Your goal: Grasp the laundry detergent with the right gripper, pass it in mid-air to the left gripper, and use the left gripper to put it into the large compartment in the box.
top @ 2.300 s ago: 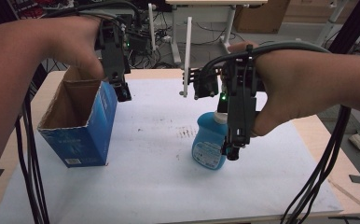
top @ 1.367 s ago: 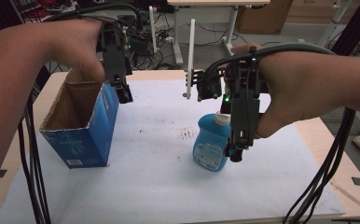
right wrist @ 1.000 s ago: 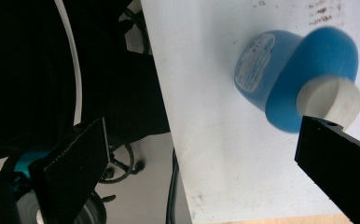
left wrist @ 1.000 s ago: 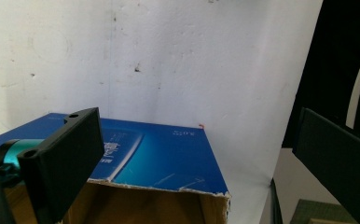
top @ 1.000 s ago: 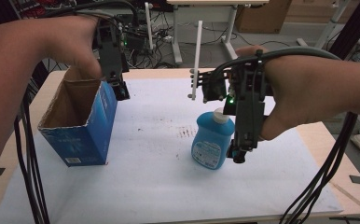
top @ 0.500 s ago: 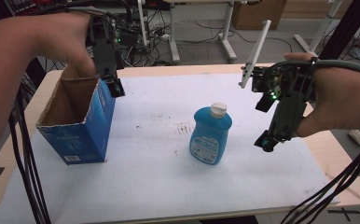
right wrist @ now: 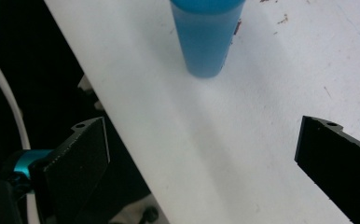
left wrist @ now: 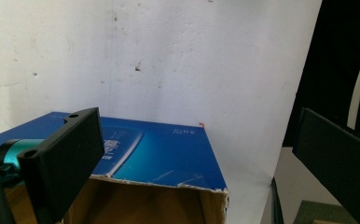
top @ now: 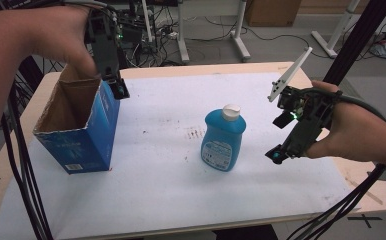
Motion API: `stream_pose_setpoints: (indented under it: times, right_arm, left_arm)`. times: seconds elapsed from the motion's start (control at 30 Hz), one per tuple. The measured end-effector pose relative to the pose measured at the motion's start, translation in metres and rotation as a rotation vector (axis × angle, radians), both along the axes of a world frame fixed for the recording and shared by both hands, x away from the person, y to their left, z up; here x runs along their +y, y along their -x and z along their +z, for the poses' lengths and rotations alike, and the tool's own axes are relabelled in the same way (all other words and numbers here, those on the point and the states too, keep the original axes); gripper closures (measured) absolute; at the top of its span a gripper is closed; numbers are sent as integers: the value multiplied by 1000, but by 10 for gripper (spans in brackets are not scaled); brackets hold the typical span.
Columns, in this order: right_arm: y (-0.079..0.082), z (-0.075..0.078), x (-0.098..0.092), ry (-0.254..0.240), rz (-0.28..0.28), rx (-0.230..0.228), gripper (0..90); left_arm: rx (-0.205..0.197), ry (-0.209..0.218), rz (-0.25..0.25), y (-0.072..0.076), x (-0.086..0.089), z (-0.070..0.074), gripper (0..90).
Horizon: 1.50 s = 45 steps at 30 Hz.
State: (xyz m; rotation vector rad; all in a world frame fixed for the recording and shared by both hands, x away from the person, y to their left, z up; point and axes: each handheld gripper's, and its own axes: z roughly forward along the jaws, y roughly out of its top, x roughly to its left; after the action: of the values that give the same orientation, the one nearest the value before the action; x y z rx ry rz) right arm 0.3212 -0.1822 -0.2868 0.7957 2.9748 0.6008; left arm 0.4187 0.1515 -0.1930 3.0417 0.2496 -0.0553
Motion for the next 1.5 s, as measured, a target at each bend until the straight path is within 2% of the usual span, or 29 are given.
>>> stream_pose_setpoints:
  times: [0.2, 0.43, 0.47, 0.5, 0.67, 1.0, 1.27, 1.5]
  right_arm:
    - [-3, -19, -2, -104, -51, -21, 18]
    - [-4, -40, 1, -154, -75, -24, 18]
    - [-5, -47, 2, -178, -87, -17, 18]
    - [-5, -47, 2, -178, -87, -17, 18]
    - [-7, -64, 5, -239, -106, -35, 18]
    - [-10, -73, 9, -261, -126, -63, 18]
    - [-15, -87, 11, -308, -138, -63, 18]
    - [-17, -92, 14, -344, -146, -70, 18]
  left_arm:
    - [-5, 1, -4, 1, -1, 0, 18]
    - [-5, 4, -10, 2, -2, 0, 18]
    - [-5, 4, -10, 2, -2, 0, 18]
    - [-5, 4, -10, 2, -2, 0, 18]
    - [-7, 8, -12, 3, -2, 0, 18]
    - [-7, 5, -15, 5, -1, 2, 18]
    - [-7, 3, -25, 5, -3, 1, 18]
    - [-6, 3, -23, 5, -2, 1, 18]
